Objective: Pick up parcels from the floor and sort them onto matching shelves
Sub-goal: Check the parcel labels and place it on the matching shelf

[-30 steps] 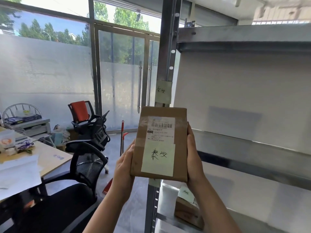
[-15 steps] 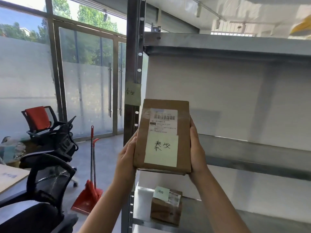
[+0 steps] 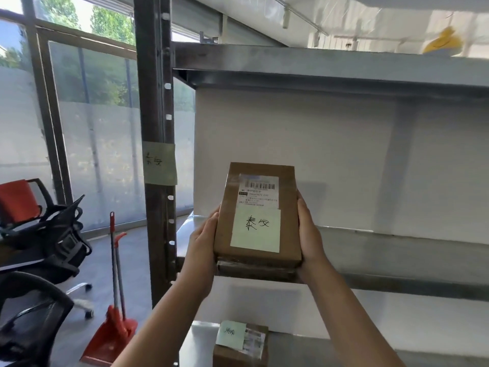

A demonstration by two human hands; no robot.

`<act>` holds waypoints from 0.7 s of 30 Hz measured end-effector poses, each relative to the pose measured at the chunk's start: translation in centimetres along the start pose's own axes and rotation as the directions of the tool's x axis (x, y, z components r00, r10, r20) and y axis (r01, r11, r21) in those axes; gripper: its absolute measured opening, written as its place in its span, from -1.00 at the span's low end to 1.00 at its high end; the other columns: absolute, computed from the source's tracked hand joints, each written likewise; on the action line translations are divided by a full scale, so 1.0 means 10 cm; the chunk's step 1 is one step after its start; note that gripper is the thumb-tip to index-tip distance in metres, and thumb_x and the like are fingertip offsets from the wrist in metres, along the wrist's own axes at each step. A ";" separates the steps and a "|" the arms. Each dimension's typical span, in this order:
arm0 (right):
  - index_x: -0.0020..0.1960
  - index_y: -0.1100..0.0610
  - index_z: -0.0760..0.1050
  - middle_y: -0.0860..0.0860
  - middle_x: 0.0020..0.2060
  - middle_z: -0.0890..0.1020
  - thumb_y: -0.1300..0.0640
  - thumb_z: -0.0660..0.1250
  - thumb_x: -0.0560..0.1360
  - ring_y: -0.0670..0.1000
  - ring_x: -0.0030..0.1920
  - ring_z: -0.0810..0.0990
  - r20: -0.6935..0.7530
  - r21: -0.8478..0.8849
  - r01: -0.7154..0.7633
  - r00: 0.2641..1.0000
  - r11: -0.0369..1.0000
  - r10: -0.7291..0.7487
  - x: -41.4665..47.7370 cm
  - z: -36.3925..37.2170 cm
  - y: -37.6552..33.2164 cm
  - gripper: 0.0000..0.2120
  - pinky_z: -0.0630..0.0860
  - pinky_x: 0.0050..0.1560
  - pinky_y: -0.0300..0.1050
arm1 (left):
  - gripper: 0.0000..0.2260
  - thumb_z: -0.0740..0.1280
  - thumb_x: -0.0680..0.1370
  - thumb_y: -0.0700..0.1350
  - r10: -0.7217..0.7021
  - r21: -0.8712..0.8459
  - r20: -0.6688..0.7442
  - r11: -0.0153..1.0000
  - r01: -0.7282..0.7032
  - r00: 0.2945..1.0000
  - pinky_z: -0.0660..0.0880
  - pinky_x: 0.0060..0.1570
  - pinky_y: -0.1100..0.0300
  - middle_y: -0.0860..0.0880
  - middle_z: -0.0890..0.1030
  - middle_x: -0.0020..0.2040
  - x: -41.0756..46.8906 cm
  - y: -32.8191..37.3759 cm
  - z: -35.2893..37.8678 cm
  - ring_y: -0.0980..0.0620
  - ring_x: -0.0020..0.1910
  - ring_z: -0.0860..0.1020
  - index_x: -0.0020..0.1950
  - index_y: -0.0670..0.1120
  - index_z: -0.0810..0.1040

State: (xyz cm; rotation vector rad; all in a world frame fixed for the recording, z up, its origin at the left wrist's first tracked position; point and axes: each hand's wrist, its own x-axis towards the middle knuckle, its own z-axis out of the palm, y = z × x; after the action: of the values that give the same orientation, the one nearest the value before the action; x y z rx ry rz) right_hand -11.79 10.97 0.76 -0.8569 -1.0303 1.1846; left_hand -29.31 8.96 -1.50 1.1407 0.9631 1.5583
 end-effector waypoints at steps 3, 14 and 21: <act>0.28 -0.09 0.57 -0.07 -0.09 0.78 -0.25 0.10 0.65 0.01 0.02 0.75 -0.024 -0.024 -0.041 0.999 0.999 0.040 0.22 -0.04 -0.01 -0.59 0.62 -0.06 -0.08 | -0.70 0.14 0.73 0.02 -0.067 0.024 -0.014 0.997 0.067 0.998 0.60 -0.08 0.09 0.02 0.79 -0.12 0.18 -0.02 0.09 -0.04 -0.01 0.73 0.11 0.04 0.67; 0.14 0.06 0.69 0.09 -0.05 0.78 -0.18 0.27 0.60 0.10 -0.10 0.78 -0.096 0.021 -0.217 0.971 0.976 0.218 0.73 -0.04 0.06 -0.62 0.66 -0.07 -0.01 | -0.68 0.14 0.74 -0.05 -0.252 0.041 -0.077 0.966 0.255 0.965 0.56 -0.08 0.12 0.03 0.77 -0.28 0.65 0.03 0.18 -0.04 -0.06 0.69 -0.04 -0.02 0.66; -0.05 0.06 0.67 0.02 -0.34 0.75 -0.07 0.25 0.62 0.00 -0.41 0.72 -0.123 0.023 -0.255 0.959 0.967 0.256 0.87 -0.10 0.13 -0.71 0.58 -0.35 -0.15 | -0.66 0.13 0.72 -0.09 -0.330 0.033 -0.088 0.942 0.333 0.940 0.57 -0.28 0.18 0.02 0.73 -0.39 0.73 0.03 0.19 0.00 -0.20 0.66 -0.13 -0.04 0.63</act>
State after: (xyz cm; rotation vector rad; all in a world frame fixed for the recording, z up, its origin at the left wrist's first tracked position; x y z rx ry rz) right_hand -10.72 19.75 0.72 -1.0691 -0.8295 1.3311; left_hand -28.37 16.05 0.89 0.8964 1.1861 1.3207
